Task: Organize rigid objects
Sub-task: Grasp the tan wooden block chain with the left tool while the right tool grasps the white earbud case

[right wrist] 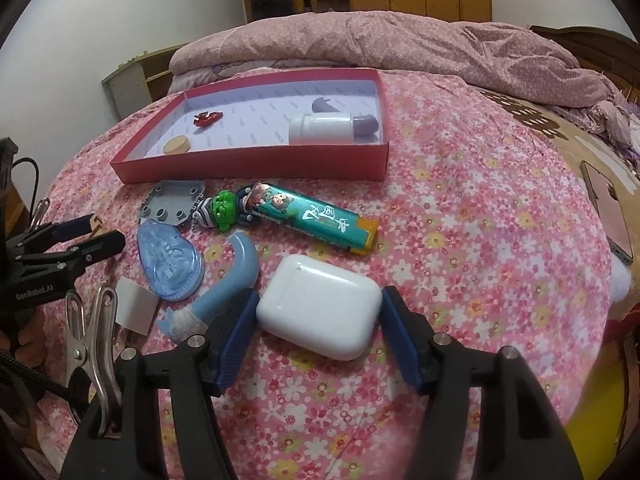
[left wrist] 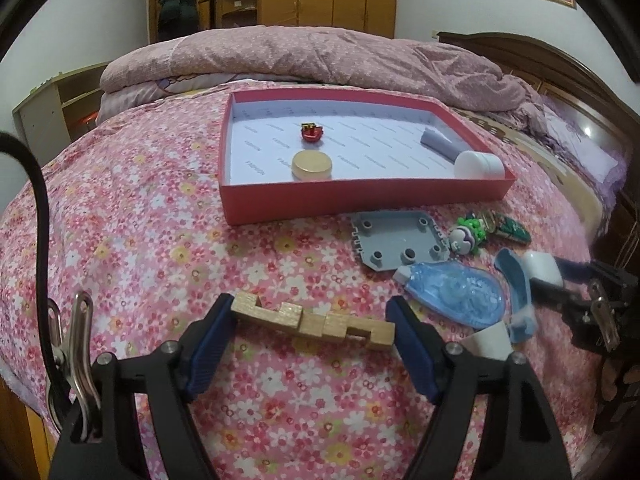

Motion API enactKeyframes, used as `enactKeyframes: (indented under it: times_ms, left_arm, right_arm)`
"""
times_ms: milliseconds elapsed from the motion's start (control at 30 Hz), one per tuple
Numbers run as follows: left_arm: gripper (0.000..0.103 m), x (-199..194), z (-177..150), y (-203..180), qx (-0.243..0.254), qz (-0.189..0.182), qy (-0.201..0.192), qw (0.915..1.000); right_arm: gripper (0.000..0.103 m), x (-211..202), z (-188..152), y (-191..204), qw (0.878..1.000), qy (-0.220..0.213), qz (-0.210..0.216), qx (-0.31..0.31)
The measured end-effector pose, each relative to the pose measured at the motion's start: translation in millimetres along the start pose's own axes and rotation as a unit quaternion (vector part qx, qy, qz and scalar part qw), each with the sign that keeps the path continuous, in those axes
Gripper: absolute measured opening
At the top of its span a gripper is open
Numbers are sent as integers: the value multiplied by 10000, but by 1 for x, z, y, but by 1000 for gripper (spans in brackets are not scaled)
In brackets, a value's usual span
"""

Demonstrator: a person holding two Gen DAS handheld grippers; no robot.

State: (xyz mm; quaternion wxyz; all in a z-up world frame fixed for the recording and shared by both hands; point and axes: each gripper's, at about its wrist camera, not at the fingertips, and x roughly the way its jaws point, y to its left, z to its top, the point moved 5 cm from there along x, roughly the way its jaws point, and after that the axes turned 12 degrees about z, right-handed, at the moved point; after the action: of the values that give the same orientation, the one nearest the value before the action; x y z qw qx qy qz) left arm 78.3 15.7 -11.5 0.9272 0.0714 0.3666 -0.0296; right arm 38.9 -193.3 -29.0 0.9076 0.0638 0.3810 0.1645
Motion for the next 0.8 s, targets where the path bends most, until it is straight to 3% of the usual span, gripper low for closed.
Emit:
enactKeyframes:
  times_ms: [467,800]
  left_arm:
    - [80,-8,10,8,-213,149,-1,9997]
    - [80,-13,33,11,-365,143,-89,9992]
  right_arm:
    - [63,-5,0,0,9996,-63,250,128]
    - [63,-19,12,7,9991,-236,305,-165]
